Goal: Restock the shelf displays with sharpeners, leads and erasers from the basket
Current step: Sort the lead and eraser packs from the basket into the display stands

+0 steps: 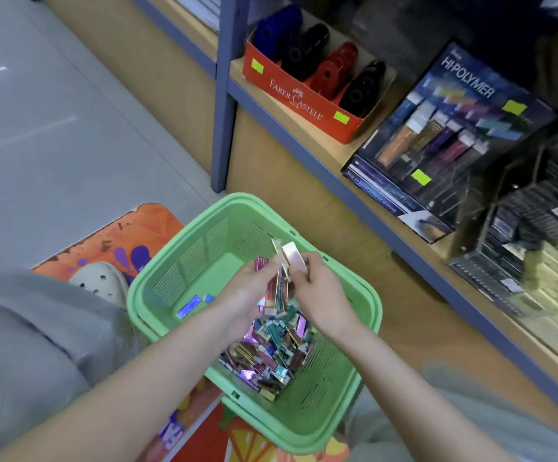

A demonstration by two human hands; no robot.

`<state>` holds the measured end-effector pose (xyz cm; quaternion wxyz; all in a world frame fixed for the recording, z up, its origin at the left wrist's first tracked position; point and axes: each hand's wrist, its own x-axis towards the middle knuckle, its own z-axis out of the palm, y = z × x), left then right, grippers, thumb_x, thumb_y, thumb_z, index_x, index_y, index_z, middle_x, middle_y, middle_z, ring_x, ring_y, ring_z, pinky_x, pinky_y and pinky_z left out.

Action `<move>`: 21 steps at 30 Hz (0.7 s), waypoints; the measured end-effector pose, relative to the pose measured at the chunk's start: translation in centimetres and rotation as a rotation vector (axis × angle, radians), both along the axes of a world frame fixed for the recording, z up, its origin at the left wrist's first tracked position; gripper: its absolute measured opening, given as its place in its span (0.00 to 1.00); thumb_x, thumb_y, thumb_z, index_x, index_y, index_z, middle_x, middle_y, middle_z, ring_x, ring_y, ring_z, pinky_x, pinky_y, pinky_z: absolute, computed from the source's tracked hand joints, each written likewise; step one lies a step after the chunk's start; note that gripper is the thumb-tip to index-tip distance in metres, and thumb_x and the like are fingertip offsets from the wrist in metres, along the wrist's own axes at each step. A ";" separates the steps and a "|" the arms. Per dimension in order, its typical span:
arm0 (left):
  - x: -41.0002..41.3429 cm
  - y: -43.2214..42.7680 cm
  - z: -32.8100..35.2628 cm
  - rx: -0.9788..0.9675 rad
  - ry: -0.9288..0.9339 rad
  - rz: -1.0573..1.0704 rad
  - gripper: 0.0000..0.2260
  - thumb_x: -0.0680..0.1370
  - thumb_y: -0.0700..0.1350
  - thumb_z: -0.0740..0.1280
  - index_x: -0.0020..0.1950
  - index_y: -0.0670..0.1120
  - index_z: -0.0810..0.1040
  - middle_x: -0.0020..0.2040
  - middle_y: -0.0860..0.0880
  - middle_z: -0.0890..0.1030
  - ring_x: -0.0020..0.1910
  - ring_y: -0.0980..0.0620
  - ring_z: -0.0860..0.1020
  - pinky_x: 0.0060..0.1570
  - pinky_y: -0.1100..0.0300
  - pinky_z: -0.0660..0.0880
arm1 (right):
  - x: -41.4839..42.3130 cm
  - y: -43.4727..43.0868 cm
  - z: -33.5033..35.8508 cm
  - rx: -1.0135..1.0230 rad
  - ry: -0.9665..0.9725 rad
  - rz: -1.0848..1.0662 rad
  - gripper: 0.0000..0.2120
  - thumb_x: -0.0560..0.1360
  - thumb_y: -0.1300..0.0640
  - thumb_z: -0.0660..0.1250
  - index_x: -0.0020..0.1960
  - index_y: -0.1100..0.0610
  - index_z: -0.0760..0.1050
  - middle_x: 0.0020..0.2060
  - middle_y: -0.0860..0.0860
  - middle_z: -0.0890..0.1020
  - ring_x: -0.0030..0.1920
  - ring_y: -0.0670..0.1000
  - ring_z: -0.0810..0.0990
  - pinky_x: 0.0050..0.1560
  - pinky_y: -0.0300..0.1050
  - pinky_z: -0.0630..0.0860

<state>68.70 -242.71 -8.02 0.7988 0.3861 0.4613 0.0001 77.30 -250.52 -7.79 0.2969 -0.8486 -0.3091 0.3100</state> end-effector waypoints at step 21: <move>5.1 2.7 9.4 0.462 -0.222 -0.207 0.04 0.77 0.48 0.67 0.50 0.49 0.75 0.42 0.50 0.82 0.32 0.57 0.81 0.29 0.63 0.71 | 11.2 -0.6 13.9 0.407 -0.166 -0.283 0.10 0.74 0.59 0.69 0.52 0.54 0.71 0.43 0.51 0.84 0.46 0.50 0.82 0.50 0.48 0.79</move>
